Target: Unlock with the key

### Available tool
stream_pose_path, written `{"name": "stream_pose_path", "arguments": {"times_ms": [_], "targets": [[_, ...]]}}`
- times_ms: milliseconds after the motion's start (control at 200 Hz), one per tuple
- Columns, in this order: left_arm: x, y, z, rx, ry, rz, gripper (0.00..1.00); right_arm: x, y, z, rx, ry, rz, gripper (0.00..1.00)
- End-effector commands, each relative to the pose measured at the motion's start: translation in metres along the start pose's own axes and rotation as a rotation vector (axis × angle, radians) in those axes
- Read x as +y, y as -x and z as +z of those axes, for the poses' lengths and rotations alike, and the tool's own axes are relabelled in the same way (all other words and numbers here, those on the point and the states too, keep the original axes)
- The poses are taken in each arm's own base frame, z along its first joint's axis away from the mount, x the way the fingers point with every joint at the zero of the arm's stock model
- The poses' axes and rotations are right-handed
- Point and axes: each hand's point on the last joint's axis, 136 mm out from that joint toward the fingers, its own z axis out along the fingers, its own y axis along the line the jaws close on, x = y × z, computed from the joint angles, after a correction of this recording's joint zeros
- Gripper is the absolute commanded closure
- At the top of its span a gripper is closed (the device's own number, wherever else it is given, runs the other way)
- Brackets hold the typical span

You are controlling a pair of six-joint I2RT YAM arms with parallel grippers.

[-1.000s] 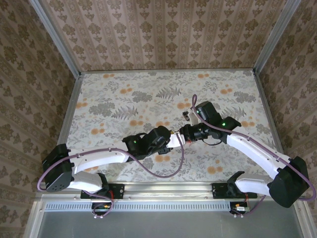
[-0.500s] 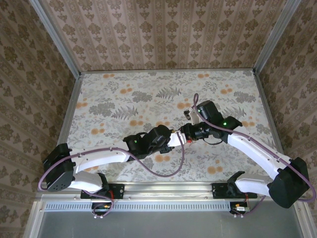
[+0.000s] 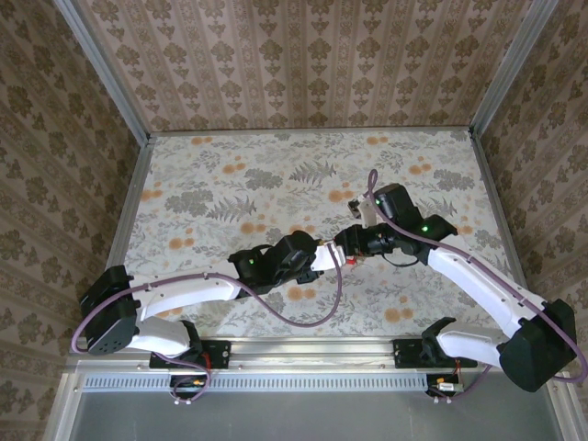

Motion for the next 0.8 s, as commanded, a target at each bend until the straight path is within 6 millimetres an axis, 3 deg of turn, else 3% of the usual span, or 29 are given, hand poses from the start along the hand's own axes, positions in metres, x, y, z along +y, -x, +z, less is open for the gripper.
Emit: {"name": "stream_pose_path", "arguments": {"times_ms": [0,105,200,325,425,615,795], "targets": [[0.004,-0.003,0.003,0.013,0.005,-0.022,0.81,0.012,-0.001,-0.012,-0.004,0.038,-0.022,0.72],[0.003,-0.002,0.003,0.012,0.002,-0.023,0.81,0.010,-0.001,-0.013,-0.008,0.033,-0.023,0.81],[0.004,-0.001,0.003,0.003,-0.001,-0.033,0.81,0.012,0.001,-0.010,-0.013,0.054,-0.016,0.83],[0.004,-0.005,0.010,0.033,0.003,-0.032,0.82,0.000,0.006,-0.006,-0.017,-0.002,-0.013,0.84],[0.011,-0.011,0.012,0.065,0.033,-0.043,0.82,-0.022,0.007,-0.008,-0.037,-0.083,0.017,0.83],[0.032,-0.025,-0.001,0.087,0.120,-0.117,0.82,-0.071,-0.012,-0.005,-0.010,-0.288,0.065,0.83],[0.055,-0.050,-0.012,0.129,0.224,-0.247,0.82,-0.079,-0.030,0.019,0.067,-0.391,-0.012,0.87]]}}
